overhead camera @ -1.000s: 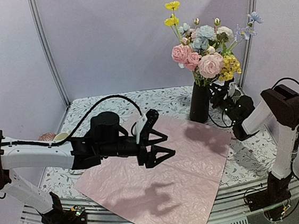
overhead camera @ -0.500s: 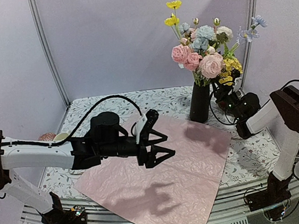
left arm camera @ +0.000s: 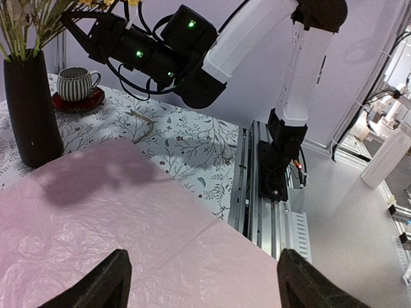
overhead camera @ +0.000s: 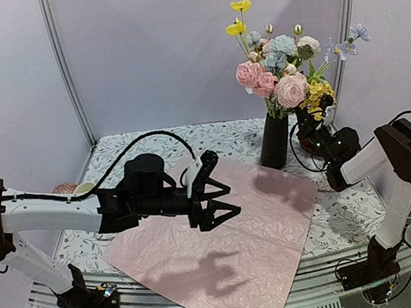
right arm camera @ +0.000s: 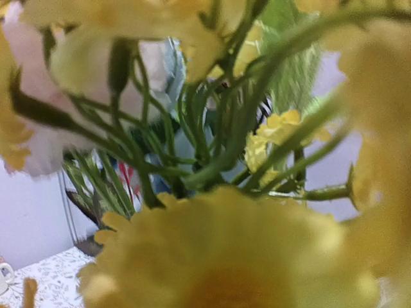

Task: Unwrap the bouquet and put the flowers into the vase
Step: Adjust the fake flower in the vase.

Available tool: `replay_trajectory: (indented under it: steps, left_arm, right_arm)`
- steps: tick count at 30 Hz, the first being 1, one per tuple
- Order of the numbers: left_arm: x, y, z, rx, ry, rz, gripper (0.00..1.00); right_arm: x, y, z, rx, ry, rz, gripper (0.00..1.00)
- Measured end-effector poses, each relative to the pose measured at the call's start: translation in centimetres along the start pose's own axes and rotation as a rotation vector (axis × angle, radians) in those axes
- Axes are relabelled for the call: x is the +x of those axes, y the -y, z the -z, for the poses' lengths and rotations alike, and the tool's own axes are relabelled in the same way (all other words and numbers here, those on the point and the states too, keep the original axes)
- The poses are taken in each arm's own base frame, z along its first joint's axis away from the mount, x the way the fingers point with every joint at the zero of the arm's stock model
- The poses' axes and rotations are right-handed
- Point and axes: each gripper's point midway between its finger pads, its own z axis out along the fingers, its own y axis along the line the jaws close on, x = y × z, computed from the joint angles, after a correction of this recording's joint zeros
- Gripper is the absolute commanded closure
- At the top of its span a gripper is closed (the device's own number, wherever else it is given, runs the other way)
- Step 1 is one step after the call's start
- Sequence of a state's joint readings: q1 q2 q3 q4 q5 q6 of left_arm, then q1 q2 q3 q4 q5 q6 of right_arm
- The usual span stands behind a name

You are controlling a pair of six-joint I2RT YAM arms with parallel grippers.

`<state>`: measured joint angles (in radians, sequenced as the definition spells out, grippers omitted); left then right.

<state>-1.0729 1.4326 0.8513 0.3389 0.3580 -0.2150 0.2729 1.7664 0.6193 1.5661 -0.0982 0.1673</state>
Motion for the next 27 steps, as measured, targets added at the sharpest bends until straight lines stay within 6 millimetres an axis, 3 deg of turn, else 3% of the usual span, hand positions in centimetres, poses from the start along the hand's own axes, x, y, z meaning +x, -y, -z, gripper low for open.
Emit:
replay_trajectory:
  steps: [7,18,27]
  left_arm:
    - [0.0,0.0,0.0,0.0,0.0,0.003,0.2]
    - [0.0,0.1,0.0,0.003,0.0,0.003,0.21]
    - [0.0,0.2,0.0,0.013,-0.001,0.003,0.2]
  right_arm:
    - [-2.0,-1.1,-2.0,-0.062,0.053,0.013,0.98]
    - [1.1,-1.1,-2.9,-0.074,-0.123,0.046,0.98]
    - [1.8,-1.0,-3.0,-0.065,-0.255,0.09,0.98]
